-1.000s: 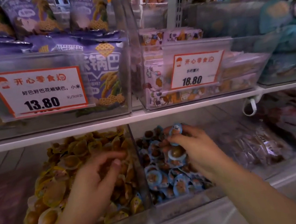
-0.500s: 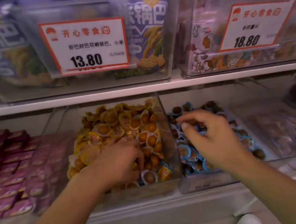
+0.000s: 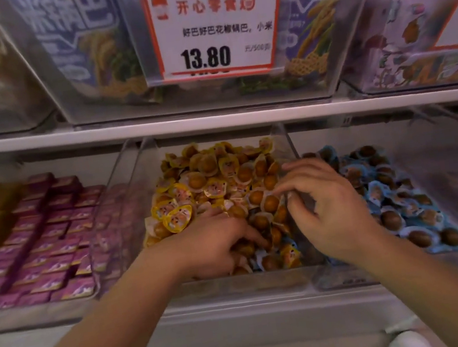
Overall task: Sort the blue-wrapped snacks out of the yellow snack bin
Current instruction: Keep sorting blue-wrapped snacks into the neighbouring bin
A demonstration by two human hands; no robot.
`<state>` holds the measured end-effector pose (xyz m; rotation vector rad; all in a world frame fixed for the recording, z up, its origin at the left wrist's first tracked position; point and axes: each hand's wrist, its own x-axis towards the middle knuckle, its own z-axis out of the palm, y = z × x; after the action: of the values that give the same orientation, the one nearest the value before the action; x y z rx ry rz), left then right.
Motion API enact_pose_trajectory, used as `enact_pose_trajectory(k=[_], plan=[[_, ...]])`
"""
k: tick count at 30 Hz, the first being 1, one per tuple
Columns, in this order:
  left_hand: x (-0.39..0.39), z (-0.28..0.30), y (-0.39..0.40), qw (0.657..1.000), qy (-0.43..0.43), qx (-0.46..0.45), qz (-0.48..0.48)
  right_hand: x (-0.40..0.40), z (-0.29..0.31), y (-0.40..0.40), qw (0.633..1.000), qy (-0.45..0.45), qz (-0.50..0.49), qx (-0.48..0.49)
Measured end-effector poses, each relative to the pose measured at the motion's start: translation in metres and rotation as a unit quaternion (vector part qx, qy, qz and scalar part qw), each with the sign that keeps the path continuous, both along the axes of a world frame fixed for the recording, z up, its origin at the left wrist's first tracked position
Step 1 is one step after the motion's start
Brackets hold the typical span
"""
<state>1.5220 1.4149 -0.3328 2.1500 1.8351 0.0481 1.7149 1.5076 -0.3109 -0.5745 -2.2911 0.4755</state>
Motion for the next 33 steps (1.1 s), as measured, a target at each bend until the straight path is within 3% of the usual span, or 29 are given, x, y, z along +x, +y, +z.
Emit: enact_pose_trajectory(k=[8,18,27,33], plan=[[0.030,0.002,0.009,0.985,0.174,-0.008,-0.002,-0.006,-0.005,-0.004,0.999,0.035,-0.022,0.004],[0.017,0.002,0.005,0.997,0.067,0.017,-0.018,-0.005,-0.007,-0.001,0.999,0.038,-0.016,0.004],[0.034,0.002,0.014,0.972,0.231,-0.035,-0.003,-0.005,-0.010,0.002,0.999,0.047,-0.001,-0.006],[0.033,0.000,0.014,0.976,0.217,-0.023,-0.024,-0.005,-0.010,0.002,0.999,0.041,-0.001,-0.010]])
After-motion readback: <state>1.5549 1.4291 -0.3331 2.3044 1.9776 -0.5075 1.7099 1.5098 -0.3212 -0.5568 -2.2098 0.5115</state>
